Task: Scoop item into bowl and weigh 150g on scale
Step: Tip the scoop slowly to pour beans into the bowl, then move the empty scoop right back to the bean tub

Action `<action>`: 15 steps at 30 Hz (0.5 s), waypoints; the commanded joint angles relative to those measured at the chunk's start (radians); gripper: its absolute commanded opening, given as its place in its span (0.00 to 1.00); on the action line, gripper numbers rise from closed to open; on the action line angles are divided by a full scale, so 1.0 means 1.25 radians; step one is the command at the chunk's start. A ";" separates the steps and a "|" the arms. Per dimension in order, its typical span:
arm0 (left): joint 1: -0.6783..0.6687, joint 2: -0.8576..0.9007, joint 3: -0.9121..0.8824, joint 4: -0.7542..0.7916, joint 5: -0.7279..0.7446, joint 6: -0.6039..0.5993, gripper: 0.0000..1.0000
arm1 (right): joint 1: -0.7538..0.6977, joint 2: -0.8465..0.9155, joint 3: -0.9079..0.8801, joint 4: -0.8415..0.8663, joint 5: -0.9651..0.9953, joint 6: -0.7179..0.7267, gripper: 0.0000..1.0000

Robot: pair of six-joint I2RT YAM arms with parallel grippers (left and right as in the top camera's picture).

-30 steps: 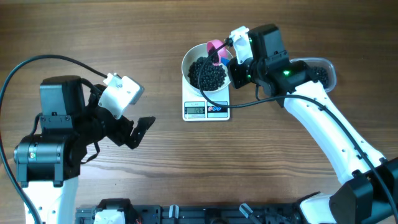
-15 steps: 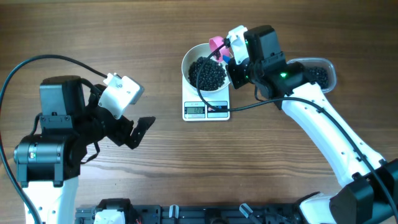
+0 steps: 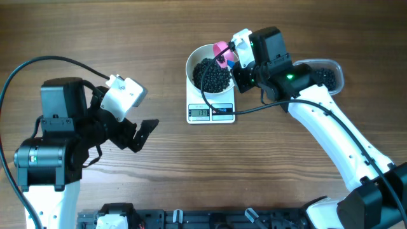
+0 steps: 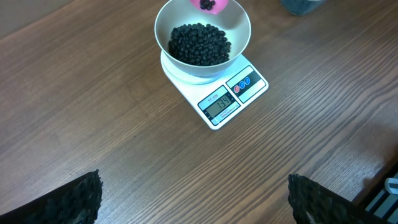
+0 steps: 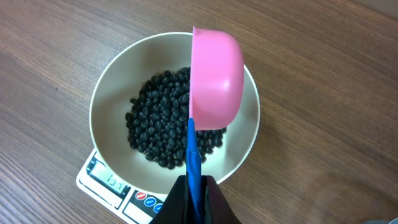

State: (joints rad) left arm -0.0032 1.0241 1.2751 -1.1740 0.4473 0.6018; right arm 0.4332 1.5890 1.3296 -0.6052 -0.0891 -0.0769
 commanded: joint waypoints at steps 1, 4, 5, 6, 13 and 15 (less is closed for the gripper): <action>0.006 0.003 0.012 0.002 0.016 0.016 1.00 | 0.006 -0.022 -0.001 0.001 -0.013 0.001 0.04; 0.006 0.003 0.012 0.002 0.016 0.016 1.00 | 0.006 -0.022 -0.001 0.001 -0.012 -0.002 0.04; 0.006 0.003 0.012 0.002 0.016 0.016 1.00 | 0.006 -0.022 -0.001 0.001 0.005 -0.002 0.04; 0.006 0.003 0.012 0.002 0.016 0.016 1.00 | 0.006 -0.022 -0.001 0.002 0.042 -0.002 0.04; 0.006 0.003 0.012 0.002 0.016 0.016 1.00 | 0.054 -0.022 -0.001 -0.035 0.119 -0.085 0.04; 0.006 0.003 0.012 0.002 0.016 0.016 1.00 | 0.057 -0.022 -0.001 -0.014 0.192 -0.082 0.04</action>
State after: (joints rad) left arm -0.0032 1.0241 1.2751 -1.1736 0.4473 0.6018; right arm 0.4980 1.5890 1.3300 -0.6434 0.0128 -0.1360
